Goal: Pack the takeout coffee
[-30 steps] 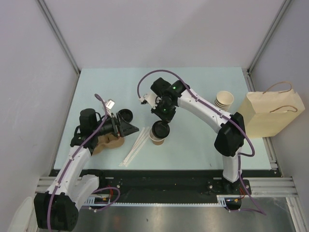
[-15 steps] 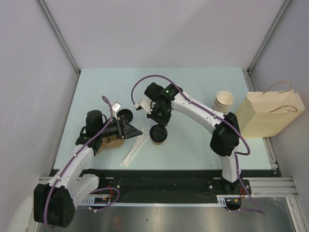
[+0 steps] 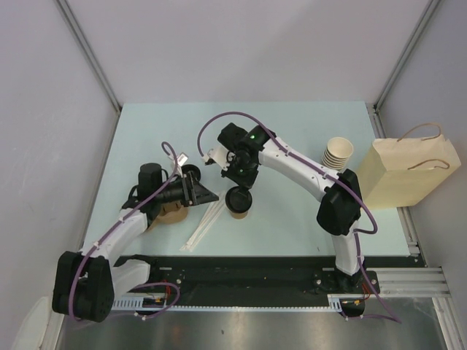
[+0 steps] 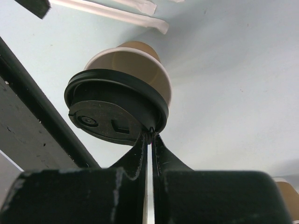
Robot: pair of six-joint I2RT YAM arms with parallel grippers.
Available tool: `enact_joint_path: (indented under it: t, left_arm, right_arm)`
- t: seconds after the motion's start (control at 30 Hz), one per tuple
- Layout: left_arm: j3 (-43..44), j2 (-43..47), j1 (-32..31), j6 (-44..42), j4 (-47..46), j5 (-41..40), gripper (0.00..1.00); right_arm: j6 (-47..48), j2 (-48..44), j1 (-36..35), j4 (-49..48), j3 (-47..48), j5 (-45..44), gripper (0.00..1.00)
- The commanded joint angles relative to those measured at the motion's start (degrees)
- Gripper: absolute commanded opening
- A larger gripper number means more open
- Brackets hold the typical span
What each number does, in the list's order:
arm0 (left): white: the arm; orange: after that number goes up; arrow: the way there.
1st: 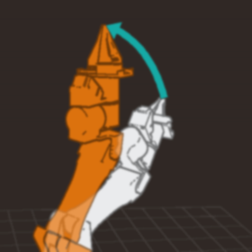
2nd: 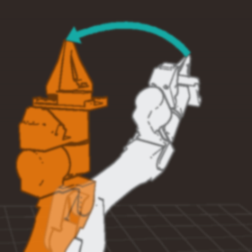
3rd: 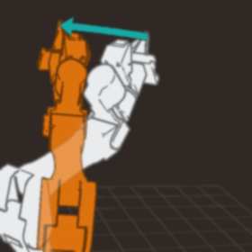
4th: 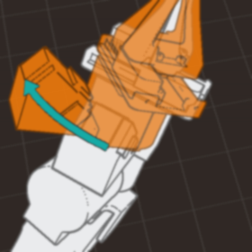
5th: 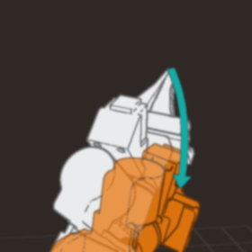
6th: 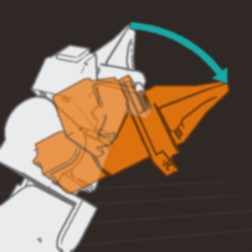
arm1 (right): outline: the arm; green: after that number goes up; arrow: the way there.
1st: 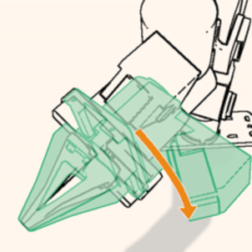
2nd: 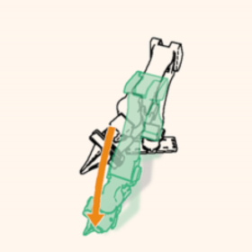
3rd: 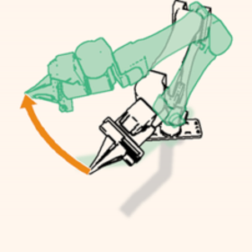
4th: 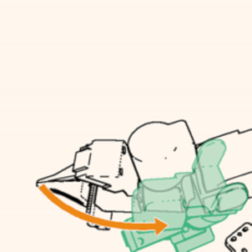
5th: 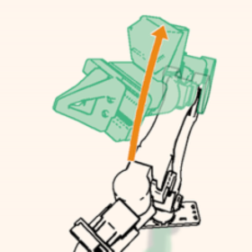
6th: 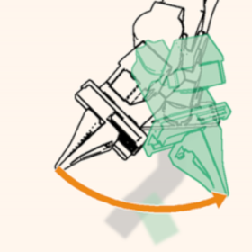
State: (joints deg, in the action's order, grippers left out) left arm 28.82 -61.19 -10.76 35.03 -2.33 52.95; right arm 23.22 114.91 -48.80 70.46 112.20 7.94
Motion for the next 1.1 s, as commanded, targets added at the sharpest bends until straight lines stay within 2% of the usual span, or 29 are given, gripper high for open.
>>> enact_joint_path:
  t: [0.0, 0.13, 0.5, 0.6, 0.63, 0.77, 0.97, 1.07]
  left_arm:
    - [-0.9, -0.9, -2.1, 4.6, -11.7, 2.2, 0.68]
    - [-0.9, -2.4, -3.3, 3.3, -11.3, 1.1, 0.75]
    - [-0.2, -7.4, -3.6, 1.4, -10.0, -1.1, 0.75]
    - [-0.1, -8.7, -4.2, 1.8, -11.1, -0.8, 0.76]
    - [0.1, -8.9, -4.3, 1.8, -11.2, -0.8, 0.77]
    - [0.2, -9.6, -5.0, 1.8, -11.5, -0.8, 0.78]
    - [0.3, -9.3, -5.1, 1.4, -11.0, -1.0, 0.78]
    - [0.4, -8.8, -5.1, 1.2, -10.7, -1.0, 0.79]
  right_arm:
    - [0.9, 1.0, -0.3, 0.4, 2.4, -1.1, 0.0]
    - [0.9, 1.5, -0.3, 0.3, 3.0, -1.3, 0.0]
    - [0.7, 2.4, -0.3, 0.3, 4.0, -1.3, 0.05]
    - [0.7, 2.4, -0.3, 0.2, 4.2, -1.3, 0.11]
    - [0.5, 2.4, -0.3, 0.1, 4.3, -1.3, 0.18]
    - [0.4, 2.7, -0.3, 0.0, 4.8, -1.3, 0.26]
    - [0.2, 2.3, -0.4, -0.1, 5.7, -0.9, 0.29]
    - [0.2, 1.5, -0.2, -0.3, 6.1, -0.7, 0.37]
